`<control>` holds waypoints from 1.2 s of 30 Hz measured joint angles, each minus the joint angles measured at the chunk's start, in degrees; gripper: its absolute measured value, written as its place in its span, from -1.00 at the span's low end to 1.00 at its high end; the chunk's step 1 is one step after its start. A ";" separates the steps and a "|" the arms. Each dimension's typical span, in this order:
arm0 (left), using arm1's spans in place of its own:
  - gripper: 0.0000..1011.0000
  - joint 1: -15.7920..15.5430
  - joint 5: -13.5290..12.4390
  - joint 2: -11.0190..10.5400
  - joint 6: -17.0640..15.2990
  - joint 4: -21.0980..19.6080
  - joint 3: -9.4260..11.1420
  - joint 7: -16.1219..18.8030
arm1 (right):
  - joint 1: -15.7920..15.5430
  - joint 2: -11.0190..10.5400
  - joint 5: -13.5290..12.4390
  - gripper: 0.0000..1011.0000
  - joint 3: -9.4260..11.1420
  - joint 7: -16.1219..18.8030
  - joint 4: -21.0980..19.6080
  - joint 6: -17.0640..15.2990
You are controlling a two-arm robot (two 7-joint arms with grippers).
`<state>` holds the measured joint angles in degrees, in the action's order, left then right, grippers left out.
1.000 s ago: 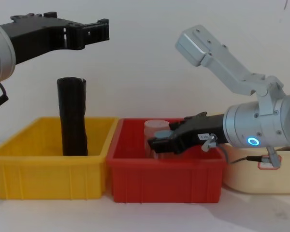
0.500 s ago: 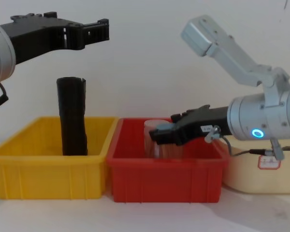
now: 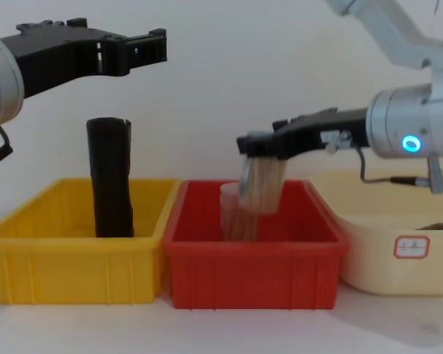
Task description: Pick up the garbage bag with the one hand and transfer it to the other hand.
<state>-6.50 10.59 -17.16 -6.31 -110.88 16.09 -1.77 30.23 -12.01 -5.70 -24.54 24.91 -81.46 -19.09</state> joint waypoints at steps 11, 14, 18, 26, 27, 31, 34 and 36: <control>0.98 0.00 0.00 0.00 0.00 0.00 0.00 0.00 | 3.28 0.93 -2.61 0.35 4.61 -2.93 1.81 0.13; 0.98 0.00 0.00 0.00 0.00 0.00 0.00 0.00 | 4.27 1.09 -2.82 0.35 5.46 -3.76 3.01 0.53; 0.98 0.00 0.00 0.00 0.00 0.00 0.00 0.00 | 6.03 1.23 -2.96 0.35 6.82 -5.46 5.75 1.58; 0.98 0.00 0.00 0.00 0.00 0.00 0.00 0.00 | 8.42 0.59 -1.92 0.35 8.29 -7.77 11.22 4.37; 0.98 0.00 0.00 0.00 0.00 0.00 0.00 0.00 | 8.42 0.59 -1.92 0.35 8.29 -7.77 11.22 4.37; 0.98 0.00 0.00 0.00 0.00 0.00 0.00 0.00 | 8.59 -0.49 -1.10 0.35 8.53 -7.95 12.99 5.77; 0.98 0.00 0.00 0.00 0.00 0.00 0.00 0.00 | 8.44 -1.21 -0.69 0.35 8.61 -7.84 13.51 6.37; 0.98 0.00 0.00 0.00 0.00 0.00 0.00 0.00 | 8.12 -1.97 -0.34 0.35 8.69 -7.52 13.78 6.86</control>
<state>-6.50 10.59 -17.15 -6.31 -110.88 16.09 -1.77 38.35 -13.98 -6.04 -15.85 17.40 -67.68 -12.23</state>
